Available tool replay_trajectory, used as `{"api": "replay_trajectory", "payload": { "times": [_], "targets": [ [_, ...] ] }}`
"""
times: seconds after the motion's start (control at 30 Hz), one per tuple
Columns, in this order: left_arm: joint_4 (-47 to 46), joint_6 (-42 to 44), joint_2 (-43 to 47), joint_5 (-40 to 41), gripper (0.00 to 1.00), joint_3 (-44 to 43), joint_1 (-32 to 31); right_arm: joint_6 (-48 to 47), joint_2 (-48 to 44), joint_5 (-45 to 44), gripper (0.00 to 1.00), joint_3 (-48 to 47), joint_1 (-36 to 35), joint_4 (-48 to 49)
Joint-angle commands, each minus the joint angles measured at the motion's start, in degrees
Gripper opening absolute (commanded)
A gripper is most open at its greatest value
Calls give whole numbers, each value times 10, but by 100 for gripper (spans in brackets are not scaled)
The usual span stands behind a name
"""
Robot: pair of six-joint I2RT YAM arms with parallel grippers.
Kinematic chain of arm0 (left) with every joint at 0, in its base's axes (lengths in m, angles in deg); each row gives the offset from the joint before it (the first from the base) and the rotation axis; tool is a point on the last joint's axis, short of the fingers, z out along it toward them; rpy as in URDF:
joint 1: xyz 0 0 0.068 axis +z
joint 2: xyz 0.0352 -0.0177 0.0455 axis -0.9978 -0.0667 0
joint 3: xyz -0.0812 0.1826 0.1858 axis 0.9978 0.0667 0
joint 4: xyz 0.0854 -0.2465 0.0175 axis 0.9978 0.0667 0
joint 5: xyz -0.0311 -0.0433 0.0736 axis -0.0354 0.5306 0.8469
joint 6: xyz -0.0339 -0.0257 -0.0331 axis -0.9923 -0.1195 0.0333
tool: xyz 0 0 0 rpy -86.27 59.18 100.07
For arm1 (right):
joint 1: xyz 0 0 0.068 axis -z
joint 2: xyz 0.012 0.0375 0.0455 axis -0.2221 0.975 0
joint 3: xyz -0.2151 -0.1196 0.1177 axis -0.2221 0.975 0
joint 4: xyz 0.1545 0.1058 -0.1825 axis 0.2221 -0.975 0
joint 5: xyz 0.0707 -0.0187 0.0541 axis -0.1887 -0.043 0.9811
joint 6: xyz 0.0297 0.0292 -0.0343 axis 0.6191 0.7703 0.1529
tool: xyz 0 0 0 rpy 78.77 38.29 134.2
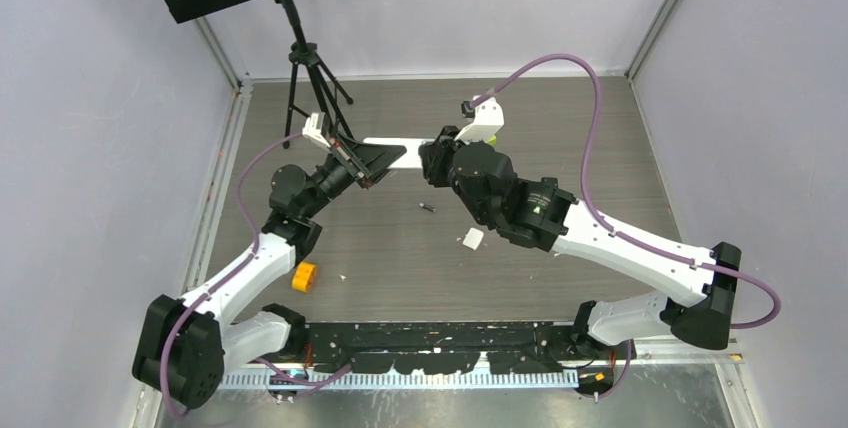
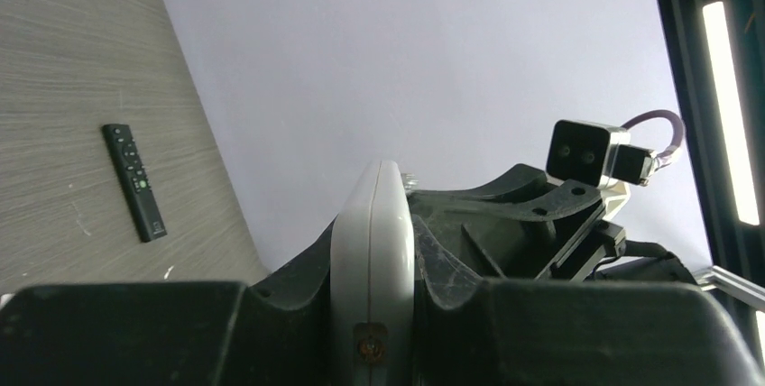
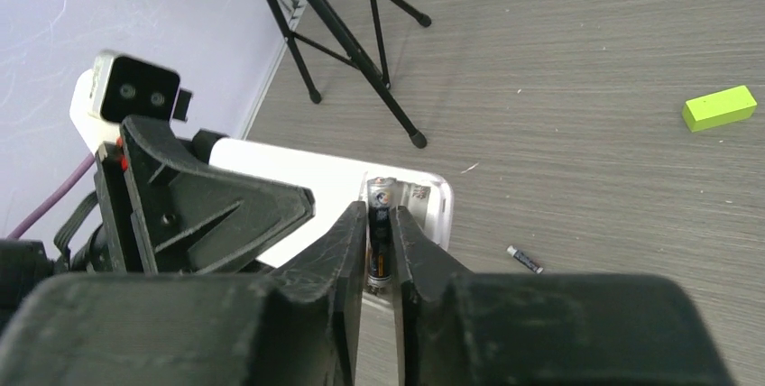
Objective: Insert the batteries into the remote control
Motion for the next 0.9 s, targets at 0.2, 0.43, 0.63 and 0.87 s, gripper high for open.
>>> {"api": "replay_trajectory", "payload": {
  "times": [0.2,0.43,0.63,0.87],
  "targets": [
    [-105,-27,-9,7,0,-28,-2,25,8,13,36,-36,-5,-38],
    [-106,-27,-13,10,0,-23,-2,30,16,7,47,-70,-5,-72],
    [-112,-23,-16,14,0,-19,-2,45,6,-3,52,-88,-5,-95],
    [-140,-12,-31,38,0,-15,-2,63,-25,51,60,-82,-2,-76]
  ]
}}
